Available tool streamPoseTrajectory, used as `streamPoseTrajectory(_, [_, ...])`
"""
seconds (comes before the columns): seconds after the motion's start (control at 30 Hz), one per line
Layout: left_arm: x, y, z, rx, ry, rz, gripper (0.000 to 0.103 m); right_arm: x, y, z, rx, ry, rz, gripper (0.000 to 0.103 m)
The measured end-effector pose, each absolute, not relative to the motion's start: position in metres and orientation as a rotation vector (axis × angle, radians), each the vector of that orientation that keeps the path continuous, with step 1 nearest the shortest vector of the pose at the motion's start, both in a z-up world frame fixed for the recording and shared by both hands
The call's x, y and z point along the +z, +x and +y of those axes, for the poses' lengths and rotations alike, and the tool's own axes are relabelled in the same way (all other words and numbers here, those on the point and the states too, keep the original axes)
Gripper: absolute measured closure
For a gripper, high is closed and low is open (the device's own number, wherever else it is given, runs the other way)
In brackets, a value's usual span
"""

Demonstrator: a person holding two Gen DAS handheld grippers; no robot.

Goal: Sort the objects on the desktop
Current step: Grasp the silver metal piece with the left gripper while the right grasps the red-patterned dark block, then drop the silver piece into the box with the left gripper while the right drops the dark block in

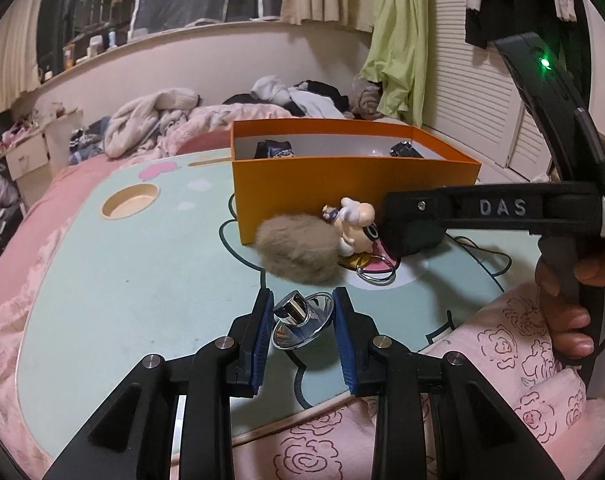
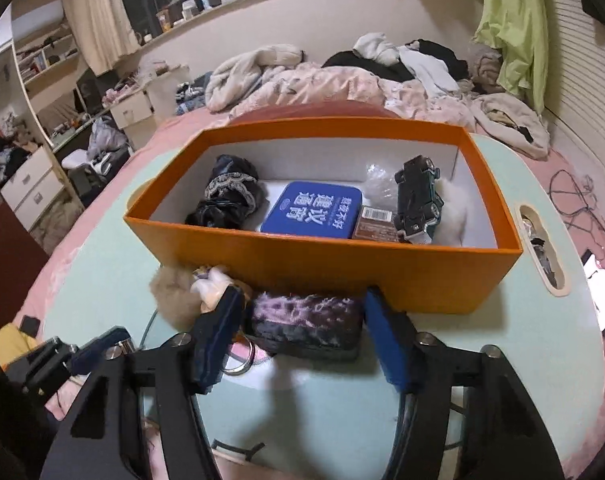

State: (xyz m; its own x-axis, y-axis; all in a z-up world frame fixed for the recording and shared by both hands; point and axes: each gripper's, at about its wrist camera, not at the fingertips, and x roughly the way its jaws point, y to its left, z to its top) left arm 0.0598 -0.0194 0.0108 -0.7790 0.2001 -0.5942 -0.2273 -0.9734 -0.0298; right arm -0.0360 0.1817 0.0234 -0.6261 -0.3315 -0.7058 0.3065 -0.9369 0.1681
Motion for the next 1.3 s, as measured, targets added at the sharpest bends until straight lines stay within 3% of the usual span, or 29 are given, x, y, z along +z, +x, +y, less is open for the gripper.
streamPoseTrajectory(0.23, [0.011, 0.06, -0.019, 2.764, -0.919, 0.06, 0.075, 0.02, -0.034, 0.185, -2.548, 1.115, -0.065, 0.04])
streamPoseTrajectory(0.33, [0.01, 0.061, -0.018, 2.766, -0.915, 0.062, 0.075, 0.004, -0.05, 0.182, -2.521, 1.273, -0.073, 0.037])
streamPoseTrajectory(0.67, [0.015, 0.064, -0.025, 2.773, -0.879, 0.035, 0.075, 0.02, -0.016, 0.191, -2.547, 1.05, -0.088, 0.039])
streamPoseTrajectory(0.83, [0.043, 0.052, -0.026, 2.725, -0.816, -0.042, 0.075, 0.041, -0.001, 0.203, -2.588, 0.908, -0.068, 0.038])
streamPoseTrajectory(1.07, [0.113, -0.02, -0.011, 2.67, -0.67, -0.216, 0.073, 0.079, -0.054, 0.222, -2.644, 0.873, -0.162, 0.038])
streamPoseTrajectory(1.13, [0.11, -0.049, -0.004, 2.69, -0.757, -0.22, 0.037, 0.079, -0.077, 0.219, -2.642, 0.91, -0.161, 0.037])
streamPoseTrajectory(1.17, [0.1, -0.069, 0.001, 2.713, -0.866, -0.207, 0.005, 0.075, -0.086, 0.218, -2.638, 0.947, -0.154, 0.035])
streamPoseTrajectory(1.23, [0.076, -0.091, 0.007, 2.688, -0.999, -0.198, 0.003, 0.057, -0.106, 0.215, -2.626, 1.095, -0.126, 0.026])
streamPoseTrajectory(1.27, [0.065, -0.097, 0.01, 2.648, -1.049, -0.19, 0.004, 0.048, -0.111, 0.213, -2.622, 1.152, -0.11, 0.026])
streamPoseTrajectory(1.3, [0.058, -0.097, 0.017, 2.643, -1.042, -0.133, 0.005, 0.045, -0.105, 0.206, -2.669, 1.098, -0.003, 0.021])
